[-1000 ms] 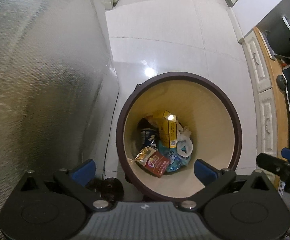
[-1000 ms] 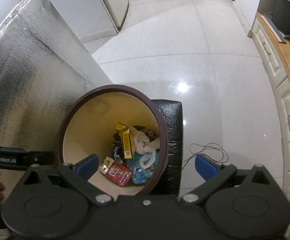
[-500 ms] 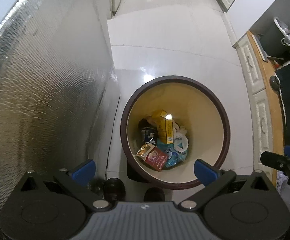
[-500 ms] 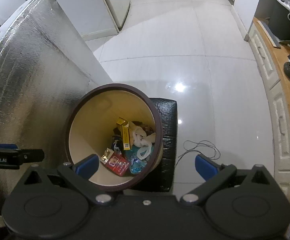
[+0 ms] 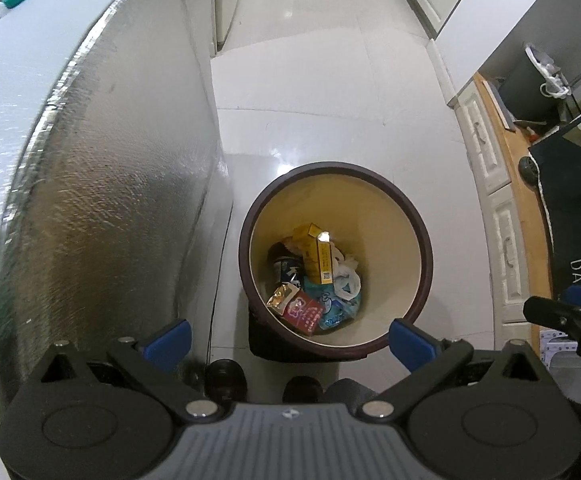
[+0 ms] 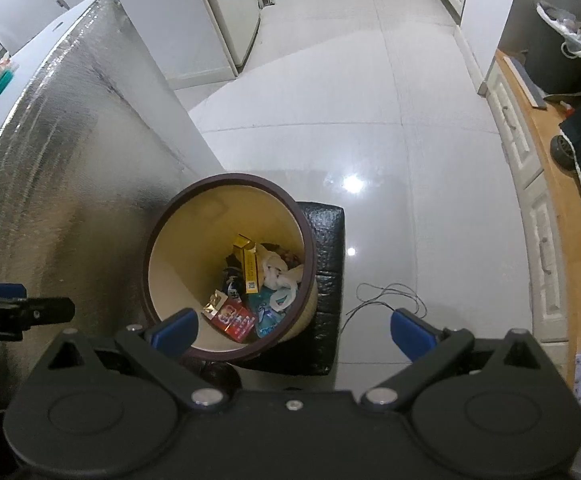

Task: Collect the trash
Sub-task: 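Lift both tools out of the bin and move back toward the table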

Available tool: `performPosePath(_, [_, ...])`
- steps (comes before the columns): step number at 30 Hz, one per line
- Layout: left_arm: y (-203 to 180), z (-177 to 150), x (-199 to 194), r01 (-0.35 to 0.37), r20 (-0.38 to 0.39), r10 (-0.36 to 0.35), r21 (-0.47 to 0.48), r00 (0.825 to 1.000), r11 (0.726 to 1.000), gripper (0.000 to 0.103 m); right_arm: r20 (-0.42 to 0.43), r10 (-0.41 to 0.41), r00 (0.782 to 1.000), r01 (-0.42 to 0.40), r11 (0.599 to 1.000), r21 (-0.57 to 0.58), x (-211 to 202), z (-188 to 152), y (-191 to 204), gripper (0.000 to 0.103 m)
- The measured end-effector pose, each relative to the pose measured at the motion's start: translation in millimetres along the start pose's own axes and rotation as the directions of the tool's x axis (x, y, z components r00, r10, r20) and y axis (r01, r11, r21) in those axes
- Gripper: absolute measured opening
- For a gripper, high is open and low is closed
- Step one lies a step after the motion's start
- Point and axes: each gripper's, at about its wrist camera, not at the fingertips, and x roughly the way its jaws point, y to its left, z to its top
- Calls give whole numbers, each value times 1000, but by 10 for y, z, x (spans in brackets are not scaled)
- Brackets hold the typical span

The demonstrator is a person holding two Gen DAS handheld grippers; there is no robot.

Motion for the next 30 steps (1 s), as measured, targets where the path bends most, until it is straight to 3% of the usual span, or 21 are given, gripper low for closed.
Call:
performPosePath(15, [223,-71,-669,23,112,-19,-31,994,999,103,89,9,996,-7,1000,-24,-585,48,225,103])
performPosePath(30, [889,-33,-1460,27,259,16,-163,966,986,103,190,88,978,-55,983,-173,-1004,461,1019,103])
